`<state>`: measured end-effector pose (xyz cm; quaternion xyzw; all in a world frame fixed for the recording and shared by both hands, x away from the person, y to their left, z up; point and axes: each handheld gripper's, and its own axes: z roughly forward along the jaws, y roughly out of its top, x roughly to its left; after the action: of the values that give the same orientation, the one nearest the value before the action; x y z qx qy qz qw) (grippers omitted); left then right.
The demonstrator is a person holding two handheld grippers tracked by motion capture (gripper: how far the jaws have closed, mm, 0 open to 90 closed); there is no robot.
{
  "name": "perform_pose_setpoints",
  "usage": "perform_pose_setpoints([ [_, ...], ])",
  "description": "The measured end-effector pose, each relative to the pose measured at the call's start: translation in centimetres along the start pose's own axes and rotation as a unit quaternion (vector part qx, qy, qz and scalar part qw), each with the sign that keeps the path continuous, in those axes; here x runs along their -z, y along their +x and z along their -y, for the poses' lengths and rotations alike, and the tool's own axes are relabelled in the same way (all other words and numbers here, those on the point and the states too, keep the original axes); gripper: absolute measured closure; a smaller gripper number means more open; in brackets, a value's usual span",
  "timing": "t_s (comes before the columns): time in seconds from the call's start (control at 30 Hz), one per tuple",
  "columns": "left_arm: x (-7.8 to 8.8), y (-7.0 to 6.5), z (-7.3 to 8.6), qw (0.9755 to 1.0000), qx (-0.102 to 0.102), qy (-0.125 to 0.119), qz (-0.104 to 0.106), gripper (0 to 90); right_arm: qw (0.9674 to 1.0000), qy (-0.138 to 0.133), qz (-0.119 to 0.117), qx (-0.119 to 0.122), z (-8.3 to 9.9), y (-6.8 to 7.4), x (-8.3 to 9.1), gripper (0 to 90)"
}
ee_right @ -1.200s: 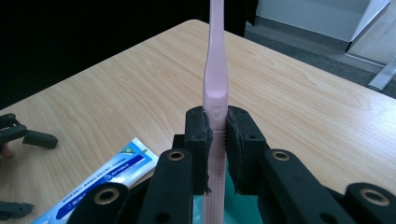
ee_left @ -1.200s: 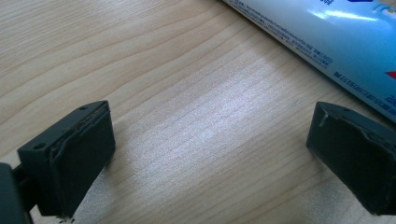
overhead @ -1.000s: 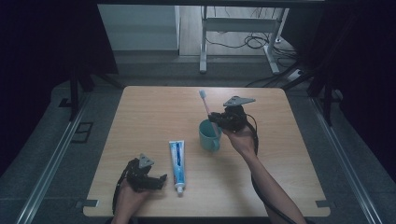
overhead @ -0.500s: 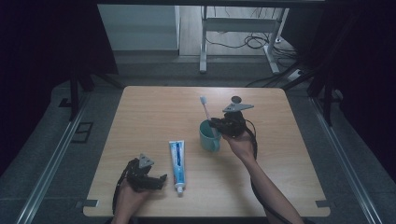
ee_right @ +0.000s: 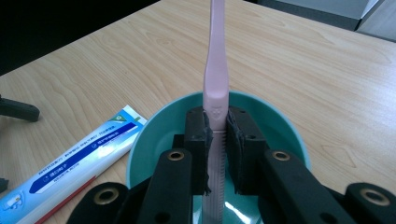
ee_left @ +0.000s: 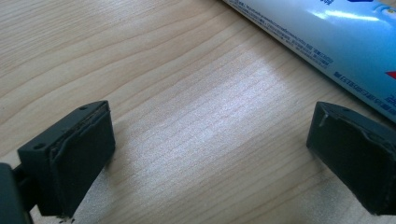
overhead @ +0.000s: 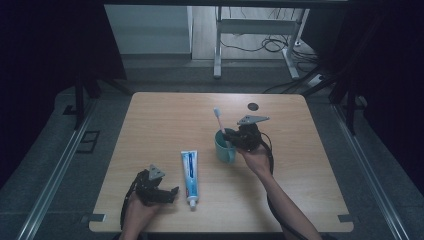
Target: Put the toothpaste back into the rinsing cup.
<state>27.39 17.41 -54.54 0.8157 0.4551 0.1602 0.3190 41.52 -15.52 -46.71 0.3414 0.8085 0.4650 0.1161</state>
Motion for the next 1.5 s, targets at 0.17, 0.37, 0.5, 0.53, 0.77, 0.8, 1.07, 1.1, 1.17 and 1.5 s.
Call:
perform_pose_setpoints([
  [0.17,0.0,0.0,0.0,1.0000,0.001,0.000,0.000,1.0,1.0000,0.004,-0.001,-0.001,0.3,0.0,-0.3,78.8],
  [0.37,0.0,0.0,0.0,1.0000,0.001,0.000,0.000,1.0,0.9999,0.012,-0.003,-0.002,0.7,-0.1,-0.6,78.6],
  [0.5,0.0,0.0,0.0,1.0000,0.001,0.000,0.000,1.0,0.9999,0.016,-0.004,-0.003,0.9,-0.2,-0.8,78.5],
  [0.53,0.0,0.0,0.0,1.0000,0.001,0.000,0.000,1.0,0.9998,0.019,-0.005,-0.005,1.0,-0.3,-0.9,78.3],
  [0.77,0.0,0.0,0.0,1.0000,0.001,0.000,0.000,1.0,0.9997,0.024,-0.008,-0.004,1.1,-0.3,-1.1,77.8],
  [0.8,0.0,0.0,0.0,1.0000,0.001,0.000,0.000,1.0,0.9997,0.024,-0.008,-0.004,1.1,-0.3,-1.1,77.8],
  [1.07,0.0,0.0,0.0,1.0000,0.001,0.000,0.000,1.0,0.9997,0.018,-0.010,-0.011,0.8,-0.4,-0.6,74.9],
  [1.1,0.0,0.0,0.0,1.0000,0.001,0.000,0.000,1.0,0.9997,0.018,-0.010,-0.012,0.8,-0.4,-0.5,74.4],
  [1.17,0.0,0.0,0.0,1.0000,0.001,0.000,0.000,1.0,0.9997,0.021,-0.009,-0.009,0.6,-0.4,-0.3,72.9],
  [1.5,0.0,0.0,0.0,1.0000,0.000,0.000,0.000,1.0,0.9998,0.021,-0.004,0.003,0.0,-0.1,0.8,62.0],
])
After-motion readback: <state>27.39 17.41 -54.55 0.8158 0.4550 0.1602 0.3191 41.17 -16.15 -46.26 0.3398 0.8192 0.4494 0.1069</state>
